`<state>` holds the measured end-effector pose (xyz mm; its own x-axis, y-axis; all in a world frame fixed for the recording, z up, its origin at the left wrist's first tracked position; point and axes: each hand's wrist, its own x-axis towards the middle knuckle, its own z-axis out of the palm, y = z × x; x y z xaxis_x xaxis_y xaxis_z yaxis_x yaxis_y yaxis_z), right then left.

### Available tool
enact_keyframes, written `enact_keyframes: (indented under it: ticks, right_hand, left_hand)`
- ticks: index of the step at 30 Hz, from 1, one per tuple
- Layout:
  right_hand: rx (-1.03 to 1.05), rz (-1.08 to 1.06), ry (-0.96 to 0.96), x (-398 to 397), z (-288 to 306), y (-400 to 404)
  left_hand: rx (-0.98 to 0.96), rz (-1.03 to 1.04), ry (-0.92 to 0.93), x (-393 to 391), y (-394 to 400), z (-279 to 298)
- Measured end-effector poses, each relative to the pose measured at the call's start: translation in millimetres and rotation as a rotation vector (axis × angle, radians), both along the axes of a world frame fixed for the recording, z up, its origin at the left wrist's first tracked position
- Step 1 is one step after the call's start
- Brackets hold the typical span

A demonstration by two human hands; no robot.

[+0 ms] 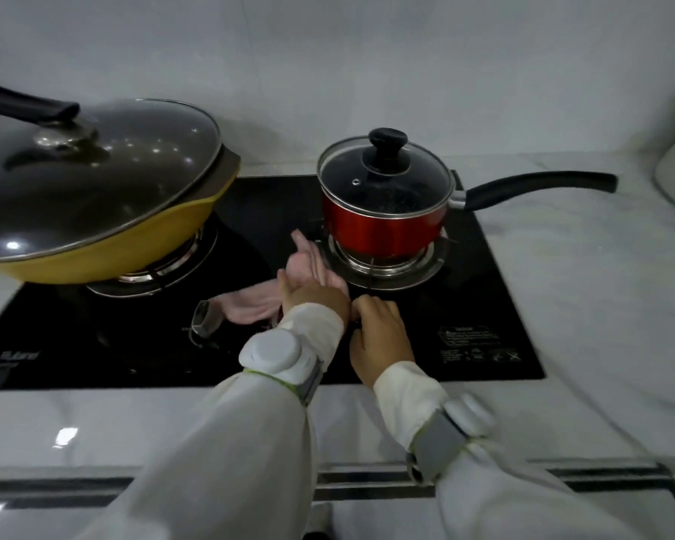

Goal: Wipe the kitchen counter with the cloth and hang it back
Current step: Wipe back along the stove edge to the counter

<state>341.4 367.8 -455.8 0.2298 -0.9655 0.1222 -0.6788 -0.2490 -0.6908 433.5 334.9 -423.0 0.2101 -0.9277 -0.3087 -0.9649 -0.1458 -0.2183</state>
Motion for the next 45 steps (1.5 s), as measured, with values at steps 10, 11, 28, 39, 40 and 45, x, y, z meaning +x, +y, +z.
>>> enact_keyframes:
  ticks: [10, 11, 28, 39, 40, 45]
  right_hand:
    - [-0.101, -0.092, 0.026, -63, -3, 16]
    - [-0.126, -0.116, 0.032, -76, -4, 15]
    - [-0.181, -0.227, 0.319, -155, -34, 22]
    - [-0.149, -0.233, 0.104, -160, -28, 24]
    - [-0.152, -0.225, 0.094, -161, -29, 24]
    - [-0.163, -0.21, 0.18, -157, -31, 24]
  left_hand:
    - [-0.019, -0.091, 0.055, -24, 60, -7]
    - [-0.095, -0.136, 0.067, -25, 61, -15]
    - [-0.204, -0.08, 0.302, -100, 70, -49]
    - [-0.154, -0.262, 0.277, -151, 90, -53]
    - [-0.14, -0.307, 0.285, -146, 97, -53]
    - [-0.188, -0.041, 0.232, -50, 120, -55]
